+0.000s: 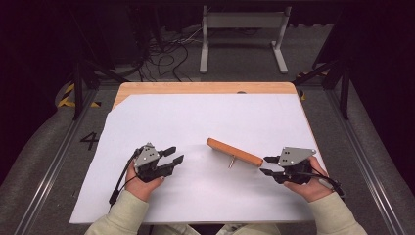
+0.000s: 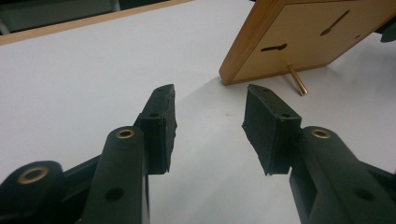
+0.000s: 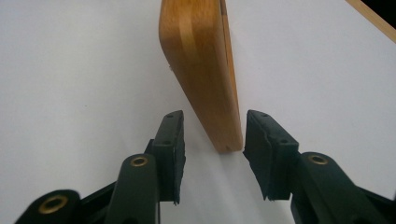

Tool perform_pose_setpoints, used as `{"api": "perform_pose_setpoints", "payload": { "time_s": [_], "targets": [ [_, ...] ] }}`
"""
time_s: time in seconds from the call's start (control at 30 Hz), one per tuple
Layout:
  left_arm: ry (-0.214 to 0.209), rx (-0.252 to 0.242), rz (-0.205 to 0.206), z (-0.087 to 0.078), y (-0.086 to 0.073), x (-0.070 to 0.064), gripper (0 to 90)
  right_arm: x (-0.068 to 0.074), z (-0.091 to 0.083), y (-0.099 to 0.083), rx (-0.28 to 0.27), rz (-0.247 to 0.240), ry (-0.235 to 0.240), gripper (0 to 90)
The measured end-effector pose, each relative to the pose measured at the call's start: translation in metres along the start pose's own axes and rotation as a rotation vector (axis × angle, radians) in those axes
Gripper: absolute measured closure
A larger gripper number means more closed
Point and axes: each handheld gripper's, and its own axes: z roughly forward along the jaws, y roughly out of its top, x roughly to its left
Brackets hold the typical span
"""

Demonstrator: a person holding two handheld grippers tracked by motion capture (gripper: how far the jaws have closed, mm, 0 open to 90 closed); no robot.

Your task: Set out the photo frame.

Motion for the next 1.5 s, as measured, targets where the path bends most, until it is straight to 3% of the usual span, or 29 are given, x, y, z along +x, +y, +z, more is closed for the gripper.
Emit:
{"api": "perform_pose_setpoints", "payload": {
  "time_s": [0.1,0.17,0.2,0.23,0.3,0.4,0.53,0.67,0.8,0.97,1.1,1.27,1.5],
  "targets": [
    [0.001,-0.001,-0.001,0.0,0.0,0.0,54.3,0.0,-0.001,-0.002,0.012,0.015,-0.021,62.0],
    [0.004,-0.001,0.003,0.0,0.0,0.0,54.4,-0.001,-0.002,-0.005,0.014,0.027,-0.035,69.2],
    [0.004,-0.002,0.004,0.0,0.0,0.0,54.5,-0.003,-0.003,-0.007,0.021,0.04,-0.069,79.6],
    [0.007,-0.001,0.009,0.0,0.0,0.001,54.5,-0.003,-0.003,-0.007,0.021,0.04,-0.069,79.6],
    [0.009,-0.002,0.009,0.0,0.0,0.001,54.8,-0.006,-0.003,-0.01,0.033,0.079,-0.087,89.8],
    [0.008,-0.001,0.005,0.0,0.0,0.0,55.0,-0.004,0.0,-0.012,0.055,0.1,-0.038,90.0],
    [0.007,-0.001,0.006,0.0,0.0,0.0,55.1,0.004,0.009,-0.009,0.087,0.08,0.024,90.0],
    [0.007,0.0,0.007,0.0,0.0,0.0,55.1,0.01,0.018,-0.006,0.098,0.07,0.046,90.0],
    [0.005,0.003,0.007,0.0,0.0,0.0,55.1,0.009,0.019,-0.007,0.105,0.074,0.034,90.0],
    [0.003,0.013,0.007,0.002,-0.001,0.0,55.1,-0.006,0.016,-0.011,0.105,0.107,-0.086,90.0],
    [0.005,0.013,0.008,0.002,-0.001,0.0,55.1,-0.013,0.025,-0.011,0.112,0.103,-0.124,90.0],
    [0.003,0.013,0.004,0.001,-0.001,0.0,55.1,-0.013,0.038,-0.006,0.128,0.075,-0.115,90.0],
    [0.001,0.009,0.002,0.002,-0.001,0.0,55.1,-0.011,0.036,-0.006,0.132,0.07,-0.068,90.0]
  ]
}}
